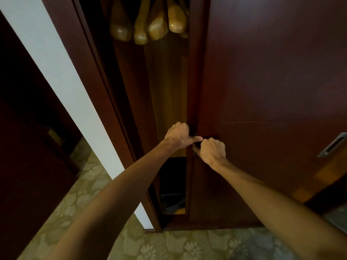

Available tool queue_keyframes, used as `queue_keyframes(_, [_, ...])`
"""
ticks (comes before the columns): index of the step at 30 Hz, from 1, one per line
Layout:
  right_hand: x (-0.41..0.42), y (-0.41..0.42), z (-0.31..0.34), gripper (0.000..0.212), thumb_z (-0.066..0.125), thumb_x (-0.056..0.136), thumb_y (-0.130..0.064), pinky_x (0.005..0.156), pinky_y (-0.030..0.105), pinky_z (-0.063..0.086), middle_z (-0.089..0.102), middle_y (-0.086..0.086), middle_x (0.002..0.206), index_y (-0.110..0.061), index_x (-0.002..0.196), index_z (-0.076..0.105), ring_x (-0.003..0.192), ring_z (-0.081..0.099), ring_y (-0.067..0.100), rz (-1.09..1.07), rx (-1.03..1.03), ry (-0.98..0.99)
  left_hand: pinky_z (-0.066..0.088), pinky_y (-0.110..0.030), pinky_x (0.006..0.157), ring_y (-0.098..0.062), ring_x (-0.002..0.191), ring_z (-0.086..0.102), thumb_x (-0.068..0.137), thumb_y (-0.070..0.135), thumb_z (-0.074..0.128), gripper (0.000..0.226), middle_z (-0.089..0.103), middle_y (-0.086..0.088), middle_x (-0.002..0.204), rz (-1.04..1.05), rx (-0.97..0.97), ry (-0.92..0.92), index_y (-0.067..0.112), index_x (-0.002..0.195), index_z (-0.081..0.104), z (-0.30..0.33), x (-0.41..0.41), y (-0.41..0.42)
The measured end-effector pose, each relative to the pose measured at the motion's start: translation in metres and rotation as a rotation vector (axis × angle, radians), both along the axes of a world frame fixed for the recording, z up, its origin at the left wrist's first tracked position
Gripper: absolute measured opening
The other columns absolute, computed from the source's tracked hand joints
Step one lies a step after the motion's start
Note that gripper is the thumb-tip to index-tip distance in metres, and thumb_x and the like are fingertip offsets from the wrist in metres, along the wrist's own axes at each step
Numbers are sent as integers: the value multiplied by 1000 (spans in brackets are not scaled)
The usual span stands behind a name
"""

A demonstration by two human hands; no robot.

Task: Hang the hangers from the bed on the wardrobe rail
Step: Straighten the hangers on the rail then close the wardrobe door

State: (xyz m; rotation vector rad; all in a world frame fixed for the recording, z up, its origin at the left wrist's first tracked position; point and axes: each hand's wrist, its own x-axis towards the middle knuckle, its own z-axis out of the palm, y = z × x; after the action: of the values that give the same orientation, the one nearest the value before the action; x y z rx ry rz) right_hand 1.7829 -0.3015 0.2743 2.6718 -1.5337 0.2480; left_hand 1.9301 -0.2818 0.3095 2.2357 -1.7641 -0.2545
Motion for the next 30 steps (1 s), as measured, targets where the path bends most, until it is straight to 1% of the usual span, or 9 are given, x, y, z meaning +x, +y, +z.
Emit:
queue_keyframes(1, [-4, -3, 0, 57, 44, 98, -58, 62, 34, 53, 72, 6, 77, -13, 80, 73, 72, 72, 25, -1, -5, 7, 60, -36, 63, -17, 63, 63, 77, 73, 68, 63, 63, -2, 70, -17, 5, -18, 11, 75, 60, 1, -5, -2])
queue_keyframes(5, [-21, -14, -1, 59, 43, 97, -60, 58, 32, 45, 72, 6, 78, -13, 79, 73, 74, 71, 26, -16, -8, 23, 55, -34, 58, -18, 60, 60, 81, 70, 68, 61, 57, -2, 66, -53, 14, -49, 13, 66, 51, 6, -24, -12])
queue_keyframes(8, [-35, -22, -1, 60, 43, 96, -63, 59, 32, 50, 72, 6, 77, -13, 79, 72, 73, 71, 25, -33, 6, 28, 50, -33, 55, -17, 58, 57, 81, 70, 68, 62, 56, -2, 64, -58, 15, -47, 13, 65, 50, 8, -39, -19])
queue_keyframes(11, [-50, -30, -2, 60, 43, 96, -63, 61, 34, 55, 72, 6, 78, -12, 81, 72, 72, 71, 25, -57, 13, 39, 49, -32, 56, -17, 59, 56, 80, 70, 68, 61, 55, -1, 65, -72, 21, -38, 14, 66, 49, 9, -54, -27])
queue_keyframes(16, [-74, -45, -3, 59, 43, 96, -62, 60, 33, 51, 72, 7, 80, -12, 83, 71, 75, 71, 26, -77, 15, 53, 46, -31, 56, -16, 61, 55, 83, 66, 69, 58, 54, 0, 66, -100, 24, -40, 14, 65, 48, 12, -81, -41])
queue_keyframes(20, [-94, -56, -3, 58, 44, 95, -62, 58, 31, 46, 70, 6, 79, -12, 82, 70, 75, 71, 25, -81, 18, 64, 40, -28, 51, -13, 52, 50, 85, 63, 68, 59, 52, 0, 59, -136, 35, -38, 14, 61, 47, 14, -99, -53])
queue_keyframes(22, [-104, -61, -2, 57, 45, 95, -63, 56, 31, 44, 69, 5, 76, -12, 82, 70, 73, 70, 24, -85, 18, 70, 40, -28, 52, -13, 51, 49, 86, 63, 67, 60, 51, 0, 58, -149, 39, -47, 14, 60, 46, 15, -109, -58])
queue_keyframes(27, [-129, -74, -4, 59, 43, 95, -64, 56, 31, 46, 68, 4, 73, -13, 83, 70, 69, 69, 23, -100, 13, 65, 33, -26, 45, -12, 49, 45, 89, 61, 65, 59, 49, 1, 57, -191, 45, -65, 14, 61, 44, 16, -135, -72])
queue_keyframes(30, [-144, -82, -5, 61, 42, 95, -65, 55, 30, 44, 69, 4, 74, -12, 83, 69, 69, 69, 23, -106, 8, 83, 33, -26, 46, -12, 50, 45, 89, 62, 65, 58, 49, 1, 59, -198, 44, -66, 14, 62, 44, 16, -150, -80])
